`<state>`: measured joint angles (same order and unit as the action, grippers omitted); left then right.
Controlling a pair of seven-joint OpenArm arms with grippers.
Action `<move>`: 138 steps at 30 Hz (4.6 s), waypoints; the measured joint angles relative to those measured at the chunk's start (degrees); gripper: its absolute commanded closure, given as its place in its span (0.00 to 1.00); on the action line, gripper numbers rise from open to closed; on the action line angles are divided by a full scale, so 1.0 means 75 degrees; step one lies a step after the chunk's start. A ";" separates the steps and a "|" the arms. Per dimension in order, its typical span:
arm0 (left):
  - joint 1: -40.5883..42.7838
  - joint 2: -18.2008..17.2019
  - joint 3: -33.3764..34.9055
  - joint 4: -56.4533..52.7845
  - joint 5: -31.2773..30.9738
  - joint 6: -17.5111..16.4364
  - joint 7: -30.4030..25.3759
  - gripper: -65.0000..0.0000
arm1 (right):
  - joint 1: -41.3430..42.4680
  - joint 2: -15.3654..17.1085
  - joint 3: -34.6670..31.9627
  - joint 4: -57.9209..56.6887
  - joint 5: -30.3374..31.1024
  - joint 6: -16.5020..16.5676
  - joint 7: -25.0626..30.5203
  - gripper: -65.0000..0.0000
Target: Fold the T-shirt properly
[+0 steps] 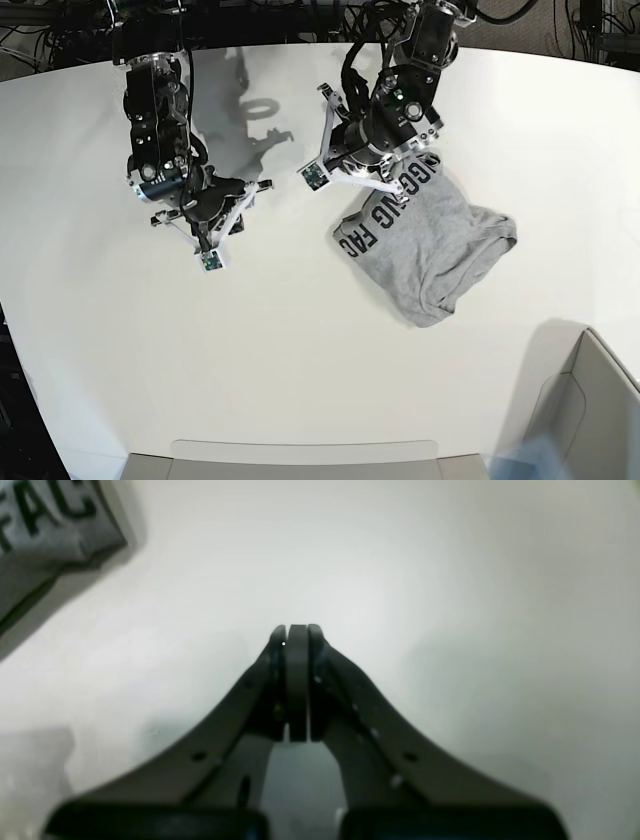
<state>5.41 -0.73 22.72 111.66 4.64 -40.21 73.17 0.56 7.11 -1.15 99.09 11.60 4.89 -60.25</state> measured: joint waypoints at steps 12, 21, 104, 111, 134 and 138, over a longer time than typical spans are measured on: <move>-0.0020 -0.0755 -0.2448 -0.1329 0.0291 -0.0003 -0.0787 1.00 | -0.0947 0.0519 0.0163 0.1049 0.0119 0.0029 0.0020 1.00; -0.0283 -0.1023 -0.4835 -0.1402 0.0382 0.0015 -0.0848 1.00 | -0.1137 0.0551 0.0460 0.1110 0.0099 0.0029 0.0009 1.00; 0.1297 0.1026 -0.9262 0.0571 0.0399 -0.0038 -0.5931 1.00 | -0.5913 0.0519 0.1017 0.2413 0.0020 0.1239 0.6344 1.00; 0.2084 0.1201 -1.0174 0.0487 0.0017 0.0038 -0.6677 1.00 | -0.7312 0.0052 0.1306 0.2413 0.0026 0.1239 0.6738 1.00; 0.4756 0.1183 -1.0267 -0.1355 -0.0621 -0.0003 -0.6595 1.00 | -0.9489 -0.0968 0.2375 0.0562 0.0020 0.1218 0.6860 1.00; 0.4759 0.1177 -1.0267 -0.2661 -0.0230 0.0009 -0.7749 1.00 | -0.8851 -0.0373 0.2413 -0.0667 0.0032 0.1244 0.6878 1.00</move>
<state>41.10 8.10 -54.28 91.70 2.92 -40.14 15.05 -65.82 4.32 16.95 94.08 11.84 14.22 -8.67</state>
